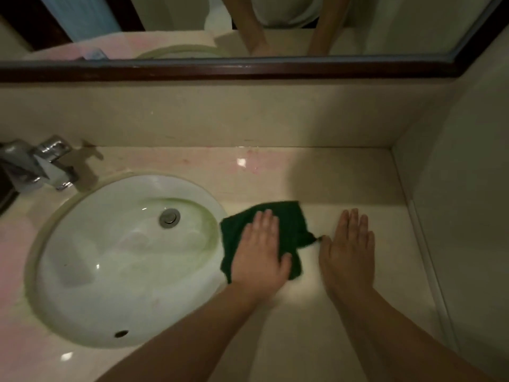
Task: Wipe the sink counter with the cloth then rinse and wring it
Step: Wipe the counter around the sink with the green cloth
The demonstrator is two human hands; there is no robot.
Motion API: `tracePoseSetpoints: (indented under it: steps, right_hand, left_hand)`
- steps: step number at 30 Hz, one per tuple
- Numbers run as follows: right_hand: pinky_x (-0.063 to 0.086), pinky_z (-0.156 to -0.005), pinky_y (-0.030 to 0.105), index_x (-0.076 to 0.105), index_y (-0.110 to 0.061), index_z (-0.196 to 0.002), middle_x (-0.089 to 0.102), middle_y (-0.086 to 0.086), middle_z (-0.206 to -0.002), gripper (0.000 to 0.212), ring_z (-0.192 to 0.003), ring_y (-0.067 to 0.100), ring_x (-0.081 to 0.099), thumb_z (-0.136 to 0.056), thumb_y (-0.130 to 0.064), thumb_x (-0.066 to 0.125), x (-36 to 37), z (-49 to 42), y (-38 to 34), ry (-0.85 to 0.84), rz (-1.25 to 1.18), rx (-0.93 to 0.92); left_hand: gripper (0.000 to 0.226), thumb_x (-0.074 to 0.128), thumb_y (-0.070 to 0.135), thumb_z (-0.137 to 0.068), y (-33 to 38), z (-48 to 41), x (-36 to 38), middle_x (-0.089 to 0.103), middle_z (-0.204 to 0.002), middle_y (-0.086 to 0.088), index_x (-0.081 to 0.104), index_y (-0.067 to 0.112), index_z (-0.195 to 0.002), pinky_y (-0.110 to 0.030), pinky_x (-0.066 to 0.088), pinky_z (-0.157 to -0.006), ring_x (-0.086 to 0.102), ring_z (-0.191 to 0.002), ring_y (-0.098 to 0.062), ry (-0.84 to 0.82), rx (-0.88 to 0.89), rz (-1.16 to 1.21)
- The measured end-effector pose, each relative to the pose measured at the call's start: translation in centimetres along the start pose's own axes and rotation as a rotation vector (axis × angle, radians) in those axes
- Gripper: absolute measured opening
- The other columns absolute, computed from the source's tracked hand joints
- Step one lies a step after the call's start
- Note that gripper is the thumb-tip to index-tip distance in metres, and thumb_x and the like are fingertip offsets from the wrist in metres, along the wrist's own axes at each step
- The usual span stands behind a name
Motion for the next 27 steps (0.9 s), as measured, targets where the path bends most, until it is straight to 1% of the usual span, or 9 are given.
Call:
tracePoseSetpoints:
  steps: [3, 5, 10, 16, 18, 20, 22, 24, 27]
  right_hand:
    - [0.014, -0.121, 0.044, 0.018, 0.000, -0.152, 0.020, 0.017, -0.160, 0.075, -0.148, 0.031, 0.013, -0.089, -0.040, 0.029, -0.4, -2.0, -1.3, 0.053, -0.043, 0.031]
    - [0.019, -0.119, 0.045, 0.022, 0.001, -0.150, 0.027, 0.020, -0.157, 0.076, -0.146, 0.033, 0.020, -0.087, -0.041, 0.029, -0.6, -3.2, -2.1, 0.080, -0.019, 0.018]
    - [0.022, -0.117, 0.047, 0.019, 0.002, -0.150, 0.027, 0.022, -0.156, 0.076, -0.144, 0.036, 0.022, -0.089, -0.042, 0.029, -0.9, -3.5, -2.0, 0.067, 0.059, 0.008]
    - [0.019, -0.119, 0.047, 0.018, 0.002, -0.151, 0.023, 0.022, -0.158, 0.076, -0.146, 0.036, 0.019, -0.089, -0.041, 0.028, 0.0, -3.7, -2.0, 0.059, 0.059, 0.013]
    - [0.018, -0.119, 0.047, 0.016, 0.002, -0.152, 0.021, 0.021, -0.158, 0.077, -0.147, 0.036, 0.018, -0.089, -0.041, 0.028, 0.0, -3.8, -1.8, 0.058, 0.073, 0.008]
    - [0.017, -0.119, 0.047, 0.016, 0.002, -0.152, 0.020, 0.021, -0.159, 0.076, -0.147, 0.036, 0.018, -0.089, -0.041, 0.027, -0.1, -3.9, -1.8, 0.062, 0.076, 0.002]
    - [0.017, -0.119, 0.047, 0.015, 0.002, -0.152, 0.019, 0.020, -0.159, 0.074, -0.147, 0.035, 0.018, -0.090, -0.038, 0.025, -0.1, -3.9, -1.9, 0.059, 0.076, 0.003]
    - [0.020, -0.119, 0.047, 0.021, 0.005, -0.150, 0.023, 0.022, -0.157, 0.069, -0.146, 0.035, 0.021, -0.090, -0.029, 0.028, 0.2, -4.0, -1.7, 0.067, 0.052, 0.009]
    - [0.021, -0.118, 0.046, 0.023, 0.006, -0.149, 0.026, 0.023, -0.156, 0.068, -0.145, 0.035, 0.024, -0.089, -0.025, 0.030, 0.4, -4.1, -1.6, 0.100, 0.028, -0.002]
  left_hand:
    - [0.078, 0.024, 0.047, -0.094, -6.7, -2.5, -1.3, 0.003, -0.161, -0.021, 0.005, 0.000, -0.152, -0.044, 0.007, -0.122, -0.001, -0.149, -0.033, 0.047, -0.331, 0.028]
    - [0.079, 0.025, 0.045, -0.092, -8.7, -4.9, -2.0, 0.007, -0.159, -0.026, 0.008, -0.006, -0.150, -0.047, 0.009, -0.121, 0.003, -0.147, -0.038, 0.070, -0.462, 0.068]
    - [0.080, 0.021, 0.045, -0.093, -9.8, -11.3, -2.7, 0.004, -0.158, -0.028, 0.004, -0.008, -0.149, -0.048, 0.006, -0.121, 0.002, -0.148, -0.039, -0.002, -0.575, 0.002]
    - [0.081, 0.017, 0.046, -0.093, -7.7, -16.2, -2.9, 0.000, -0.158, -0.030, 0.000, -0.010, -0.148, -0.047, 0.004, -0.121, 0.001, -0.147, -0.040, -0.023, -0.540, -0.047]
    - [0.079, 0.016, 0.046, -0.094, -5.0, -16.1, -2.9, 0.001, -0.157, -0.032, 0.000, -0.011, -0.148, -0.048, 0.006, -0.121, 0.002, -0.146, -0.043, -0.049, -0.449, -0.078]
    - [0.078, 0.019, 0.045, -0.096, -0.8, -16.7, -2.5, -0.001, -0.157, -0.031, -0.001, -0.010, -0.148, -0.047, 0.004, -0.121, -0.001, -0.147, -0.043, -0.083, -0.277, -0.057]
    - [0.079, 0.026, 0.044, -0.096, 3.7, -18.1, -1.9, -0.001, -0.158, -0.028, -0.001, -0.007, -0.149, -0.043, 0.001, -0.121, -0.002, -0.147, -0.039, -0.104, -0.117, -0.015]
    - [0.076, 0.028, 0.043, -0.097, 7.2, -19.4, -1.3, 0.001, -0.160, -0.022, -0.001, -0.004, -0.151, -0.040, 0.001, -0.120, 0.000, -0.148, -0.034, -0.127, 0.048, -0.018]
    - [0.070, 0.023, 0.040, -0.100, 8.4, -20.4, -1.1, -0.004, -0.162, -0.013, -0.003, 0.002, -0.152, -0.035, -0.002, -0.120, -0.005, -0.149, -0.026, -0.169, 0.271, -0.120]
Point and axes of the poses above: each hand's wrist, its own z-axis away from the middle knuckle, its own x-axis out of the palm, y = z × x, the point moved 4 cm from there along -z, towards the middle knuckle
